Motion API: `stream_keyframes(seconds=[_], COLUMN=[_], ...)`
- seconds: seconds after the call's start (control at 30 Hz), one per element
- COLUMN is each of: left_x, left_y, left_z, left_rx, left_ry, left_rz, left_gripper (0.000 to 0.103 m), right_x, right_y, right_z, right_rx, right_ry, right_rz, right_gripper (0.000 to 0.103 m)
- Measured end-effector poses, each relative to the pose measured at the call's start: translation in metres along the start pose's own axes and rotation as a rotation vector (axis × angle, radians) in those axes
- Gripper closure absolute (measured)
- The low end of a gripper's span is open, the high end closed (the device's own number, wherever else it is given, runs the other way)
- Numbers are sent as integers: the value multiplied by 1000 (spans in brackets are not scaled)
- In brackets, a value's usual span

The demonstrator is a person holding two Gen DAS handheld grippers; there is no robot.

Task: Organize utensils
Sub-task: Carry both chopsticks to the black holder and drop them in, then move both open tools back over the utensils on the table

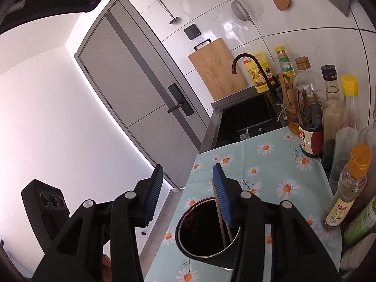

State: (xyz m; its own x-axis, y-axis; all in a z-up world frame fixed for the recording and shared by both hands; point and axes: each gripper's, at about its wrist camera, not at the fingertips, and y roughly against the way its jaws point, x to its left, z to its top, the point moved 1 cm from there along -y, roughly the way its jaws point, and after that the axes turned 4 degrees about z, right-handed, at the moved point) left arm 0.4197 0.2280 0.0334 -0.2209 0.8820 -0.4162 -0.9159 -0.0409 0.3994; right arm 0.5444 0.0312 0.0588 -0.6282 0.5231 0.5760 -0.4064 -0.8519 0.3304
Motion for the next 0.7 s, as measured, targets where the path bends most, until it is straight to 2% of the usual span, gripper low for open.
stream_keyframes(seconds=[0.03,0.07,0.13,0.43,0.7], left_x=[-1,-2,-1,6,5], left_y=[2,5,14,59,108], left_z=[0,-1,-2,-9,-30], left_rx=[2,2,0,-4,62], left_ry=[-6,-13,-9,8,-5], left_rz=[5,20,29,16,36], left_gripper=[87,76,65,65,65], right_x=[2,5,10,28,54], right_y=[2,5,10,39,70], right_z=[-1,-3,-6,-24,-56], right_rx=[2,5,11,40,101], right_ry=[1,3,11,35,74], right_rz=[0,2,7,17,62], right_gripper=[57,57,57,57,57])
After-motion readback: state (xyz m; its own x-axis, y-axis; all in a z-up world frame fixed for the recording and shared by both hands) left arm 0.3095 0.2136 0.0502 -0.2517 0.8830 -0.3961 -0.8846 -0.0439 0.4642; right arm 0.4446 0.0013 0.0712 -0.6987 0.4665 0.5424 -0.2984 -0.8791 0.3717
